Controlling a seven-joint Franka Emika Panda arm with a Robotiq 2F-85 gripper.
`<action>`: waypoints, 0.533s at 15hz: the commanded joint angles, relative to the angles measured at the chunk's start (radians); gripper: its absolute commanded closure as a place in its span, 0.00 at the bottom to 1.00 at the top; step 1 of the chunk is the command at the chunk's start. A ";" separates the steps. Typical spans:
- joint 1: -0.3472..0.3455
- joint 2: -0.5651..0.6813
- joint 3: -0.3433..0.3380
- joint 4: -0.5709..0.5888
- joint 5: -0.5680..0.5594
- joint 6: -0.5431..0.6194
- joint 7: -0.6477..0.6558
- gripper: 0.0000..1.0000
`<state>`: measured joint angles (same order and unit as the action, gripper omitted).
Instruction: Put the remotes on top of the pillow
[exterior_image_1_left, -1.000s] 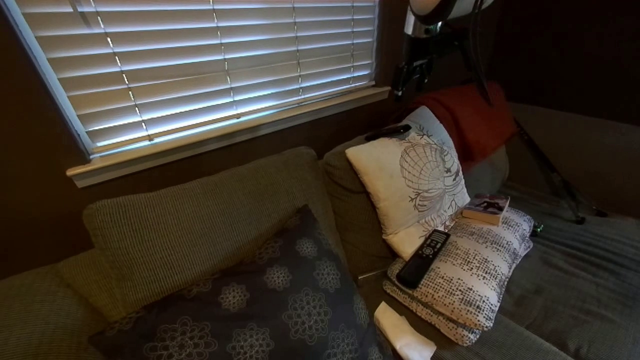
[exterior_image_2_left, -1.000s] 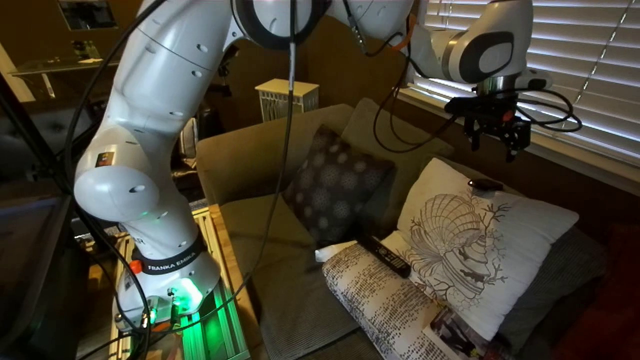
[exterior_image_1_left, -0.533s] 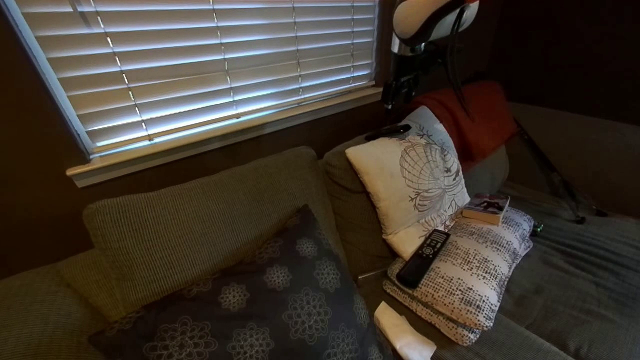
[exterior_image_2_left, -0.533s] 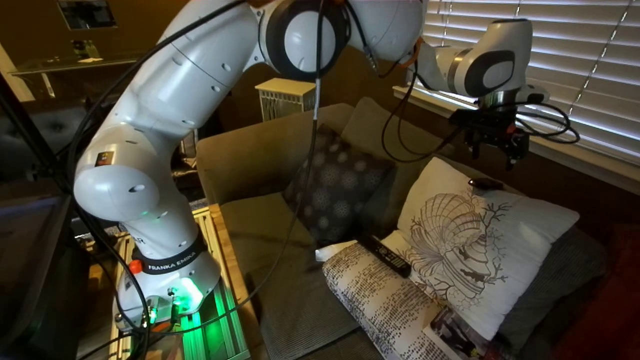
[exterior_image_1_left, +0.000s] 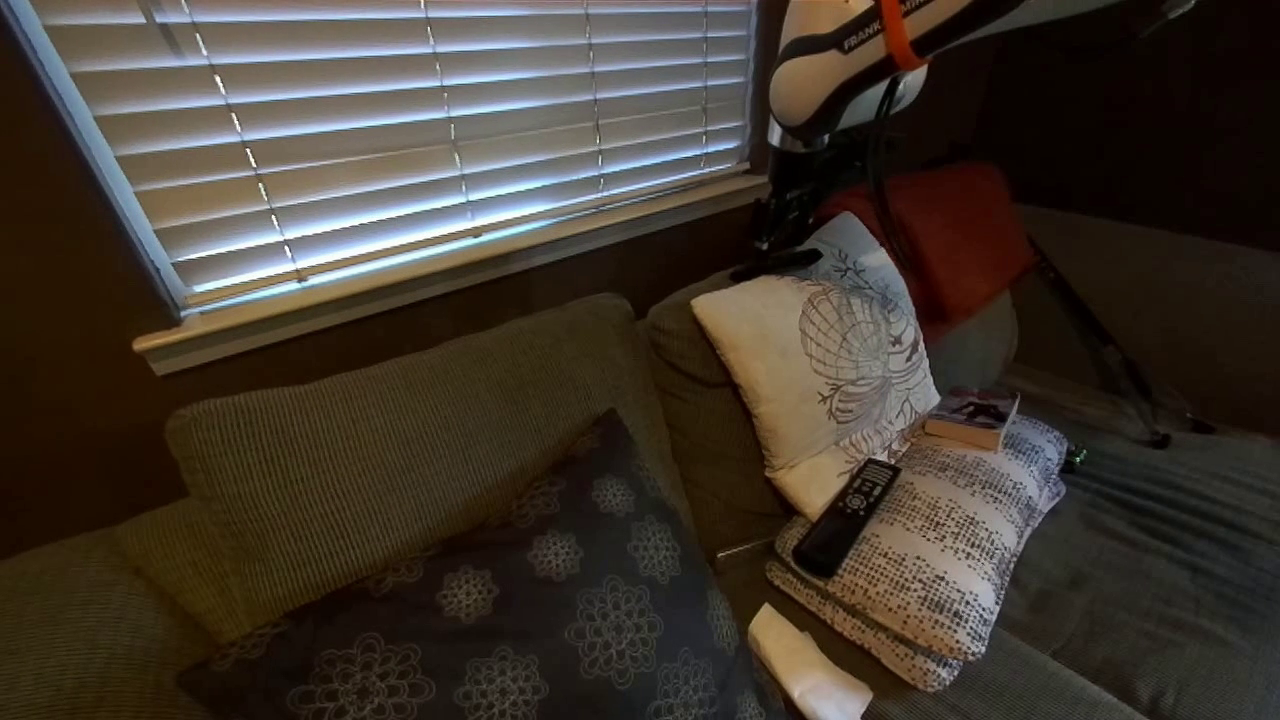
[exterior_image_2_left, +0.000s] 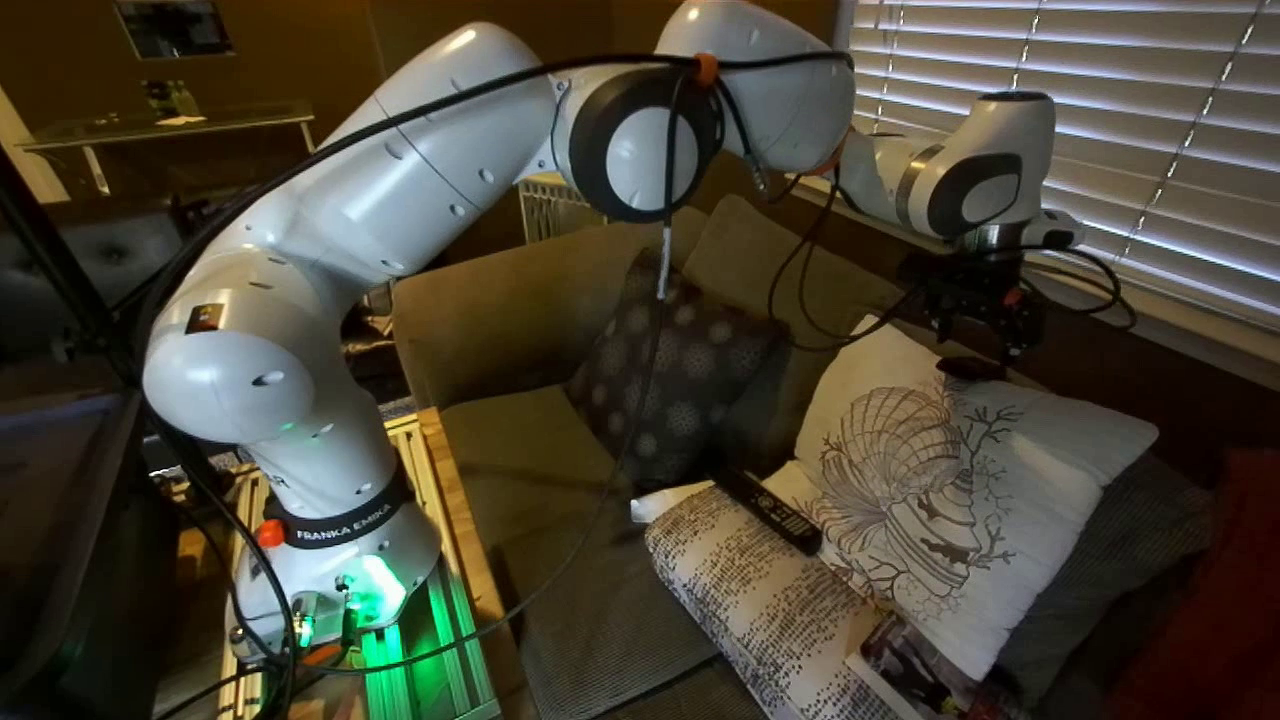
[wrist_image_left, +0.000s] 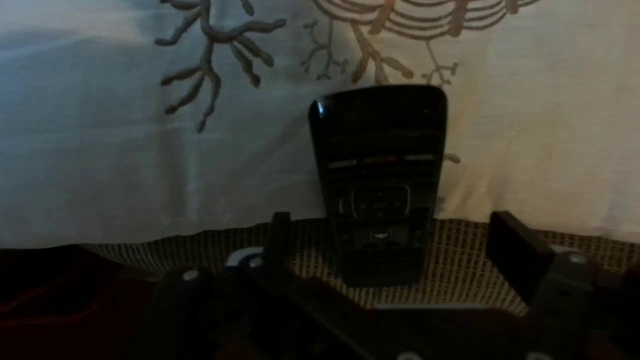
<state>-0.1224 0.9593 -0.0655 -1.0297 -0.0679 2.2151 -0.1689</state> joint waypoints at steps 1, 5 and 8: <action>-0.016 0.077 0.017 0.110 0.009 -0.009 -0.010 0.00; -0.020 0.118 0.023 0.158 0.014 -0.010 -0.012 0.00; -0.017 0.142 0.025 0.182 0.012 -0.017 -0.012 0.00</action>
<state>-0.1294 1.0475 -0.0581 -0.9272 -0.0679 2.2153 -0.1689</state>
